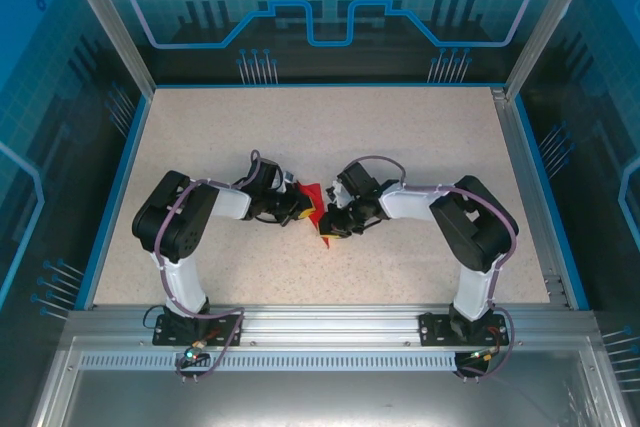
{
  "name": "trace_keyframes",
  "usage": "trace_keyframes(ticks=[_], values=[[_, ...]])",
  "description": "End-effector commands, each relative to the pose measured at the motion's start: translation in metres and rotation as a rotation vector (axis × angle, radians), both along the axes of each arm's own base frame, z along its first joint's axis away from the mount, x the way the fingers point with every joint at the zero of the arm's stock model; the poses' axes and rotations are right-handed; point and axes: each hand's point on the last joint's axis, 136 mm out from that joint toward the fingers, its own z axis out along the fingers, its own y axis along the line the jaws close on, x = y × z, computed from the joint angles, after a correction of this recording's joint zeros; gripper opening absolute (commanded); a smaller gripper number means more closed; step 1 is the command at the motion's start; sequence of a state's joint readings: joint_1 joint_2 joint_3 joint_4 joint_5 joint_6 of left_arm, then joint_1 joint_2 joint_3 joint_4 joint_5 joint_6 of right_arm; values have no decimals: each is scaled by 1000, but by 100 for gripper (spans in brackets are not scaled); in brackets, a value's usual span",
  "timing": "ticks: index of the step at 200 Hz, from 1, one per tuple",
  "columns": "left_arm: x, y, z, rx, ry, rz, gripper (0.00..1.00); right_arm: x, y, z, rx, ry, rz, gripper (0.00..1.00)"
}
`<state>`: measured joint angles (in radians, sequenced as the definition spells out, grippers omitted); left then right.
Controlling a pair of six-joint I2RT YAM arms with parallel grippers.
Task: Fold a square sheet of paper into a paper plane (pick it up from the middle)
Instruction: Fold the wing for the fifth time at the center of the table.
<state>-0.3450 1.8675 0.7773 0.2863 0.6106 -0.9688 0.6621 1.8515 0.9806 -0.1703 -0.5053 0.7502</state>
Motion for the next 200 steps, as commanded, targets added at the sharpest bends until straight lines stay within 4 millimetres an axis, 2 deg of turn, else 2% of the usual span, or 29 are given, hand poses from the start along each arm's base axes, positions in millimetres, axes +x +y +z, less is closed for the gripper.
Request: trace_keyframes(ticks=[1,21,36,100,127,162,200], values=[[-24,7,-25,60,124,-12,0,-19,-20,-31,-102,84,15,14],[-23,6,-24,60,123,-11,0,-24,-27,-43,-140,103,12,13],[-23,6,-24,61,124,-13,0,-23,-24,-39,-123,99,8,14],[-26,7,-26,65,130,-13,0,2,-7,11,-38,-25,-1,14],[-26,7,-26,65,130,-12,0,13,2,25,-2,-55,-13,15],[-25,7,-26,64,132,-15,0,25,12,20,6,-44,-25,15],[-25,7,-27,67,133,-18,0,31,13,11,8,-24,-44,15]])
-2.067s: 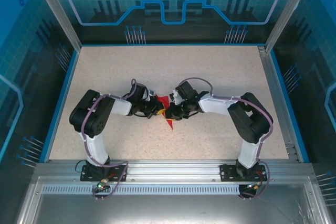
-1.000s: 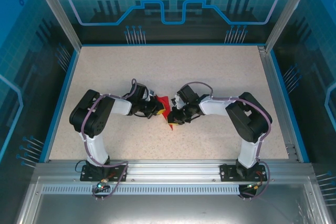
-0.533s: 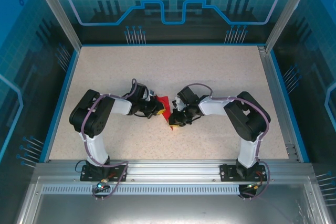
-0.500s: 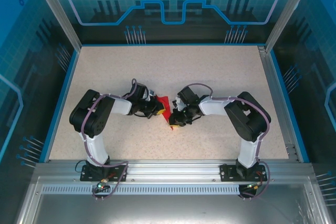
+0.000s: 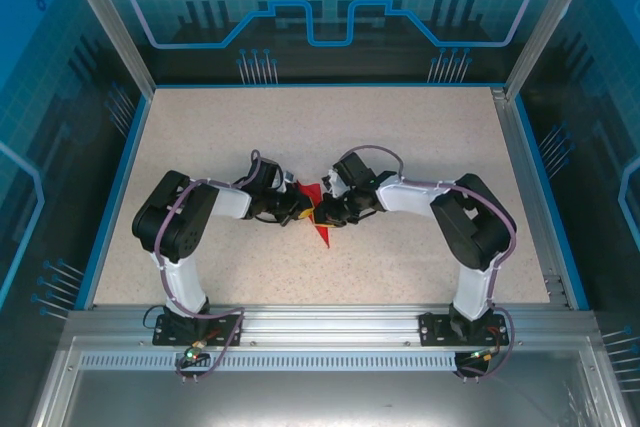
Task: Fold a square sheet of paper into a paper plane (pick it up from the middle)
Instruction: Fold the wing for the fifth time at the center of the table.
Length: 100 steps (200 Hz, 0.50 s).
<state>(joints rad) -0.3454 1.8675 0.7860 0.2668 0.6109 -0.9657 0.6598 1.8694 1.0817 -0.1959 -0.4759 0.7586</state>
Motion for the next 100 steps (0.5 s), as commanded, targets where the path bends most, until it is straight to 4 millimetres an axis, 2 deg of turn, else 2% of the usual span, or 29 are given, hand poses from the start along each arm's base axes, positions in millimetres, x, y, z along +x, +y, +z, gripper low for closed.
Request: trace_keyframes(ticks=[1,37,74,100], values=[[-25,7,-27,63,125,-15,0,5,-1,-9,-7,32,-21,15],[-25,7,-26,60,125,-17,0,4,-14,-28,-64,50,-39,14],[-25,7,-24,61,121,-18,0,-7,-28,-52,-114,99,-48,14],[-26,7,-25,62,123,-19,0,-12,-32,-59,-139,117,-47,14]])
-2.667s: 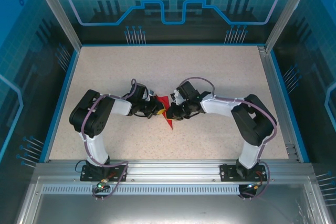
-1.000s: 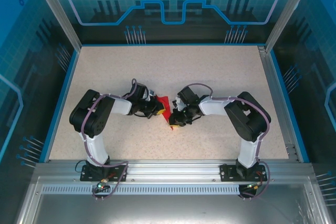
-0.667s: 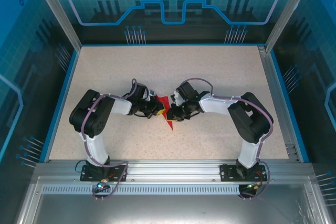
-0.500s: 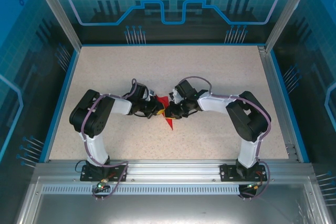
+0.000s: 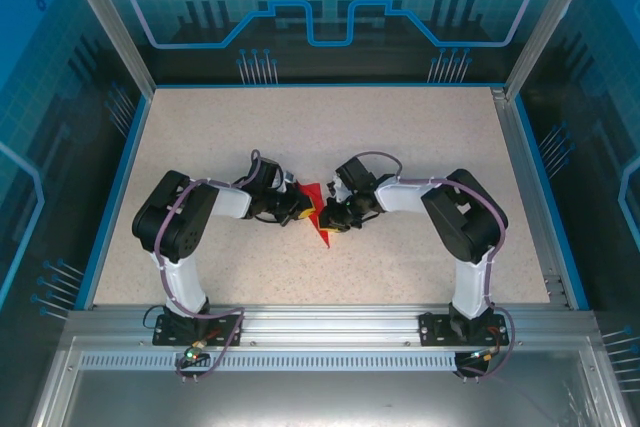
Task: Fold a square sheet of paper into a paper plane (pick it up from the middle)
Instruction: Fold the wing for the fifth time at the center of the table.
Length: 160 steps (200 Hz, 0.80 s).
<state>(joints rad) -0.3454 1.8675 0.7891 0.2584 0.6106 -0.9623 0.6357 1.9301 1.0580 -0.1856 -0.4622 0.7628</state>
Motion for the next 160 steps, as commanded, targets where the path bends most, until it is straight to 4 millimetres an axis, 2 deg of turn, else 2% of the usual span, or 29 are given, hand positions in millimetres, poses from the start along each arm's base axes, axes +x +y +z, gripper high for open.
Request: trace_keyframes(ticks=[1,17,43,68,87,103,144,160], values=[[-26,7,-25,59,120,-17,0,-13,-17,-27,-84,64,-12,14],[-27,8,-25,61,122,-16,0,-11,-18,-21,-82,49,-14,14],[-28,8,-25,63,123,-14,0,-6,-12,2,-39,0,-8,14],[-27,8,-25,64,122,-13,0,-5,-3,22,15,-44,6,15],[-27,8,-25,65,123,-14,0,-2,4,29,41,-63,10,16],[-26,8,-24,64,120,-15,0,0,8,27,46,-62,10,16],[-27,8,-25,67,126,-16,0,7,14,5,31,-18,-1,16],[-28,8,-25,66,126,-17,0,5,11,-5,1,-1,-2,16]])
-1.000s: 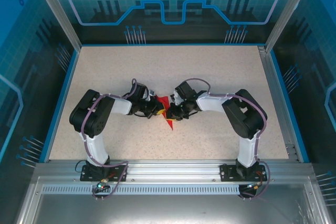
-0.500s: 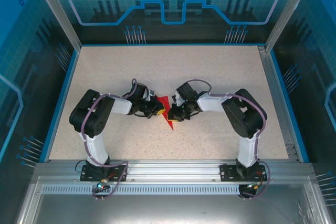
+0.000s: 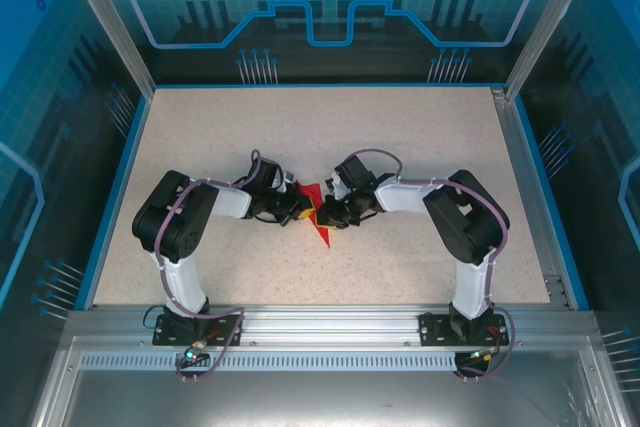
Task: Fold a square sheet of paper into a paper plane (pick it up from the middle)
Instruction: Fold the wing for the fifth time at the center of the table.
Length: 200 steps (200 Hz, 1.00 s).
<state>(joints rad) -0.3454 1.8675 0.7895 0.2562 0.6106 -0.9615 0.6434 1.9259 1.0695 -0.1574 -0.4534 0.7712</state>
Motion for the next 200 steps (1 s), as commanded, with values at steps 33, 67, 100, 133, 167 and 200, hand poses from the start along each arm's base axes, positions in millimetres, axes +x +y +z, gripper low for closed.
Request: trace_keyframes(ticks=[33,67,100,133,167,200], values=[[-28,8,-24,66,127,-15,0,-11,-15,-30,-104,58,-9,15],[-27,8,-21,65,123,-18,0,-9,-12,-14,-76,33,3,15],[-26,8,-18,71,117,-17,0,-4,1,13,-10,-17,24,16],[-26,9,-18,77,115,-18,0,-3,7,20,16,-25,30,17],[-25,9,-17,76,116,-18,0,-3,4,19,-4,-26,20,17],[-26,9,-17,79,115,-18,0,-3,-2,21,-31,-36,10,18]])
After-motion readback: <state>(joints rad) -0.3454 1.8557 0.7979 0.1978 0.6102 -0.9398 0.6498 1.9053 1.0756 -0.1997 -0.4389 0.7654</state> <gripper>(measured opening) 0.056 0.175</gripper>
